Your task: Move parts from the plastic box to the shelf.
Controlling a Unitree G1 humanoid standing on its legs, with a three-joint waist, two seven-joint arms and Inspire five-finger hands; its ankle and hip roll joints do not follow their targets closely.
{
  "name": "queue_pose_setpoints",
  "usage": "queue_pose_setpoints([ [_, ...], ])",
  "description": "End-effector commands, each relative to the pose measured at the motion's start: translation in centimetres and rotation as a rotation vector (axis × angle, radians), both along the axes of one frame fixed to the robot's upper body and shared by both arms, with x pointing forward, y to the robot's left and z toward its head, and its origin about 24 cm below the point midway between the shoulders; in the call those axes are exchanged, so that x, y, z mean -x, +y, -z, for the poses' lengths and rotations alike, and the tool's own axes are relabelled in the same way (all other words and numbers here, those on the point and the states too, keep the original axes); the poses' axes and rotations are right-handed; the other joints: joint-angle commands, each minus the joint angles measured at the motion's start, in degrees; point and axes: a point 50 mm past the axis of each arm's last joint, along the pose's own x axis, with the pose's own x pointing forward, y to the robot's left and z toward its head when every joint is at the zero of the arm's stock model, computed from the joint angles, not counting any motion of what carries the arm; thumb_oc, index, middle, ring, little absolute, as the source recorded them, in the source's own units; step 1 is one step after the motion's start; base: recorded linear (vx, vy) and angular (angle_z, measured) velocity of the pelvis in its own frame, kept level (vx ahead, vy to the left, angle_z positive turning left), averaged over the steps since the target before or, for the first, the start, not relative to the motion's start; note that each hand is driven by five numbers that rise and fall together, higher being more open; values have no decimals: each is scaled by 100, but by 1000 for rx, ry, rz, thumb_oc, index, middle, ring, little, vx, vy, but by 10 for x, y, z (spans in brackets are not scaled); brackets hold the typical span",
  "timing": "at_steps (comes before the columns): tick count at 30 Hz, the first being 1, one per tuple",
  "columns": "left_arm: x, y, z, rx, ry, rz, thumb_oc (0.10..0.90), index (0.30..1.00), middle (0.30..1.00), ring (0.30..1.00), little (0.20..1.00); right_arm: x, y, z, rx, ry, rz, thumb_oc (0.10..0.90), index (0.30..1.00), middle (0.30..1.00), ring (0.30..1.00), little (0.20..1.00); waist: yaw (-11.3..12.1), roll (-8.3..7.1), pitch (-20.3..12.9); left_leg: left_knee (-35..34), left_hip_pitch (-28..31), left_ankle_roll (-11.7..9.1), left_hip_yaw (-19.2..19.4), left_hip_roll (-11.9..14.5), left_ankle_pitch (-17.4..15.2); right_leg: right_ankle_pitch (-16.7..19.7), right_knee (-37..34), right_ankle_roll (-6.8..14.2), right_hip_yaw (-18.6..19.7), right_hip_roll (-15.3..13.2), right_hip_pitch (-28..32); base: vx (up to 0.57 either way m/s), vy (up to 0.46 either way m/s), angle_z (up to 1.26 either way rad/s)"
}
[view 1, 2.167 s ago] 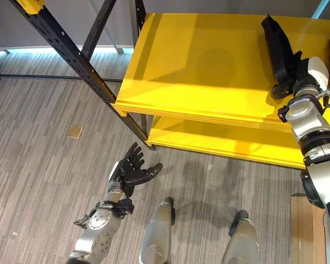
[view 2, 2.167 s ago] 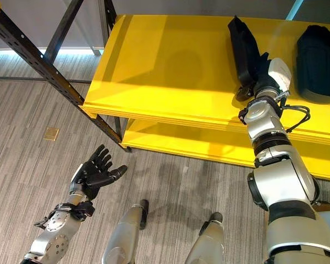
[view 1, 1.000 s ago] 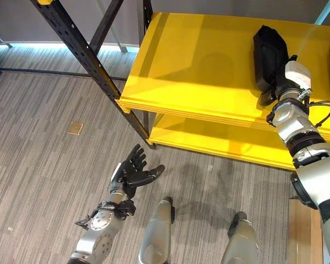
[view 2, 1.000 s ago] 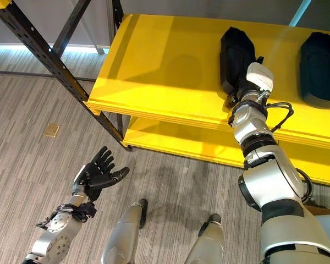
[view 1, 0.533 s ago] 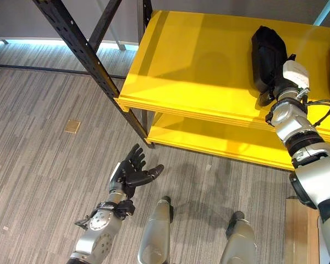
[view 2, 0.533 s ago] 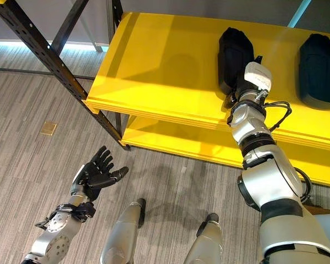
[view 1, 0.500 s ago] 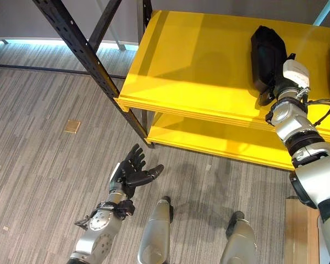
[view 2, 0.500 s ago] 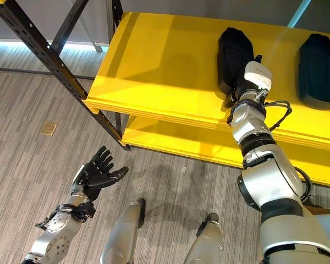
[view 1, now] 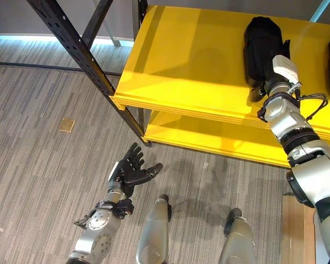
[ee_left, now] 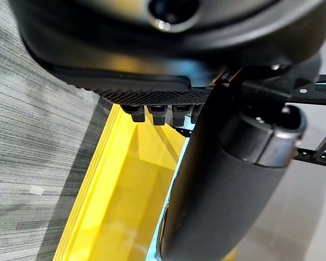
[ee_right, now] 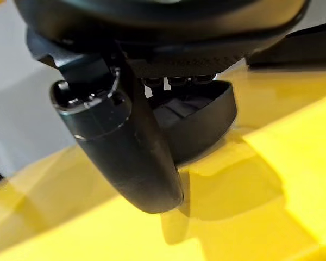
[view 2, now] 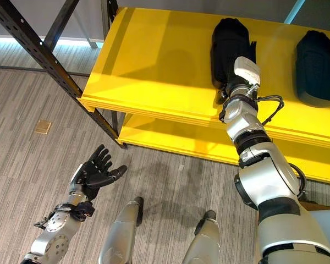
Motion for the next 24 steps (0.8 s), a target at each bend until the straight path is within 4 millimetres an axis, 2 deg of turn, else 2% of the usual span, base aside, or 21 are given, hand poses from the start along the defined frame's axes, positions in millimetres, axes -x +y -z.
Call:
queue_pose_setpoints([
  [1, -6, 15, -48, -42, -246, -12, 900, 1000, 1000, 1000, 1000, 6, 42, -82, 49, -276, -163, 900, 1000, 1000, 1000, 1000, 64, -125, -126, -286, 116, 75, -4, 205, 112, -403, 285, -227, 170, 162, 253, 0, 0, 0],
  [10, -5, 19, -48, -31, -242, -39, 900, 1000, 1000, 1000, 1000, 11, 55, -89, 79, -317, -231, 900, 1000, 1000, 1000, 1000, 7, -210, -124, -248, 120, 67, 8, 247, 89, -429, 316, -248, 201, 199, 231, 0, 0, -2],
  [18, -3, 22, -44, -28, -225, -58, 900, 1000, 1000, 1000, 1000, 9, 54, -76, 40, -286, -237, 900, 1000, 1000, 1000, 1000, -21, -248, -108, -224, 136, 57, 34, 273, 68, -446, 343, -251, 218, 197, 254, 1, -3, -4],
  [24, -2, 21, -44, -38, -221, -51, 900, 1000, 1000, 1000, 1000, 6, 49, -66, 16, -251, -217, 900, 1000, 1000, 1000, 1000, -31, -215, -53, -201, 124, 63, 48, 260, 64, -459, 379, -253, 241, 178, 225, 0, 0, 0],
])
